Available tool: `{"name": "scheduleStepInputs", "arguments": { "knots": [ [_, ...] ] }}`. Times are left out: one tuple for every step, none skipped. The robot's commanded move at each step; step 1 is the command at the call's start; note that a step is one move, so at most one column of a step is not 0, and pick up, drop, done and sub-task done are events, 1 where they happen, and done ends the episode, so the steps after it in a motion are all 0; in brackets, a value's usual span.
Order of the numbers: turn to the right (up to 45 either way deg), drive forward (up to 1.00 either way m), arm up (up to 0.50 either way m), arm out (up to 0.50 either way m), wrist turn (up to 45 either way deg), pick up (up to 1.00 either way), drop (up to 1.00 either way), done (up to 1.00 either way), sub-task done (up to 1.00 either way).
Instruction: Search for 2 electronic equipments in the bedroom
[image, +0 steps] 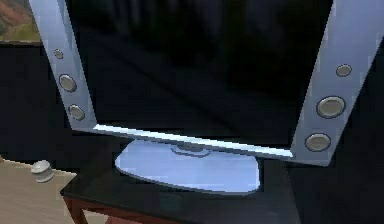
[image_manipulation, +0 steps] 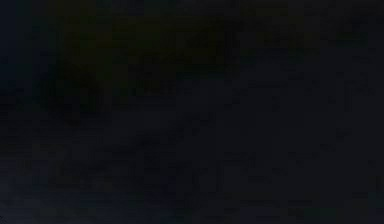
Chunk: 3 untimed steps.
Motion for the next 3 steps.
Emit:
{"name": "scheduleStepInputs", "arguments": {
  "knots": [
    [0.0, 0.0, 0.0, 0.0, 0.0, 0.0, 0.0, 0.0, 1.0],
    [-45.0, 0.0, 0.0, 0.0, 0.0, 0.0, 0.0, 0.0, 0.0],
    [-15.0, 0.0, 0.0, 0.0, 0.0, 0.0, 0.0, 0.0, 0.0]
  ]
}}
